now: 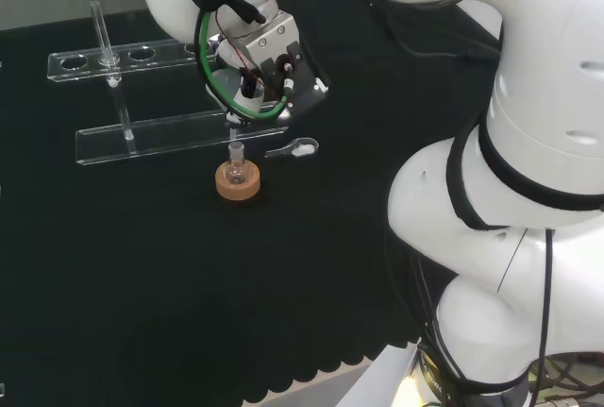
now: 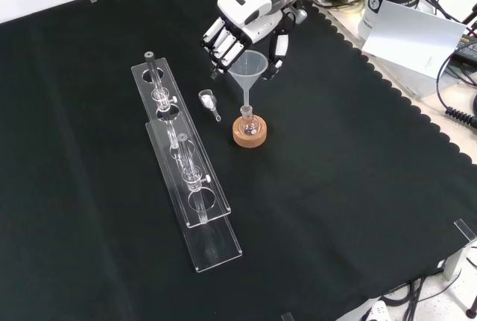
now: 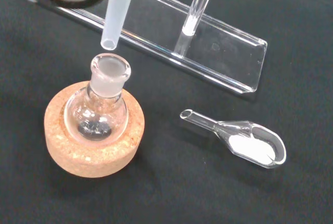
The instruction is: Place the funnel on the round-bottom flask.
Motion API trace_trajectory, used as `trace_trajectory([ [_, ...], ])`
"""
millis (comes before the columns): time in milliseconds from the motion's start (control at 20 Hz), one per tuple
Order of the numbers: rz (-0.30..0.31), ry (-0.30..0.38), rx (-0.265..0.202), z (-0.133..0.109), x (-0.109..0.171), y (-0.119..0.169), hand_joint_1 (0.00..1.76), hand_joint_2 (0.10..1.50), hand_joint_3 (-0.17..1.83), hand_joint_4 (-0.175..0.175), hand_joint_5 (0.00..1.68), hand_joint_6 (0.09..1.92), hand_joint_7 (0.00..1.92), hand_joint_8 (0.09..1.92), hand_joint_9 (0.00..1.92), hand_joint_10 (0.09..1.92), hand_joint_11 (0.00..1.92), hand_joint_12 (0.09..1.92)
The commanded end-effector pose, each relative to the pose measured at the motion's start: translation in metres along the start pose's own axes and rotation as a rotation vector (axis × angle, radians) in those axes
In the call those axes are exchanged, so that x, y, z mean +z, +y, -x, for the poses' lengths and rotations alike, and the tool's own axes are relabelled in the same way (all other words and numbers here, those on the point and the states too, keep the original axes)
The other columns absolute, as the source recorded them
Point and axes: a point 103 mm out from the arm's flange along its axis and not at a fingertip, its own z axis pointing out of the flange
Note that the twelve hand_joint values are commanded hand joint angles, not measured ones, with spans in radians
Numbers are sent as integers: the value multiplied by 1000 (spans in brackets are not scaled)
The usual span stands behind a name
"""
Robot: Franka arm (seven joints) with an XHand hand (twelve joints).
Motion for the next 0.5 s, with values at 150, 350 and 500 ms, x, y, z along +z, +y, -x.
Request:
trace_trajectory([
  [150,-16,-4,-4,-2,10,3,759,662,553,-72,442,199,376,866,677,741,313,1329],
  [350,-23,-7,-5,-4,12,4,759,662,553,-72,442,199,375,866,677,740,314,1329],
  [500,-27,0,-10,-3,15,4,759,662,553,-72,442,199,375,865,678,739,314,1329],
])
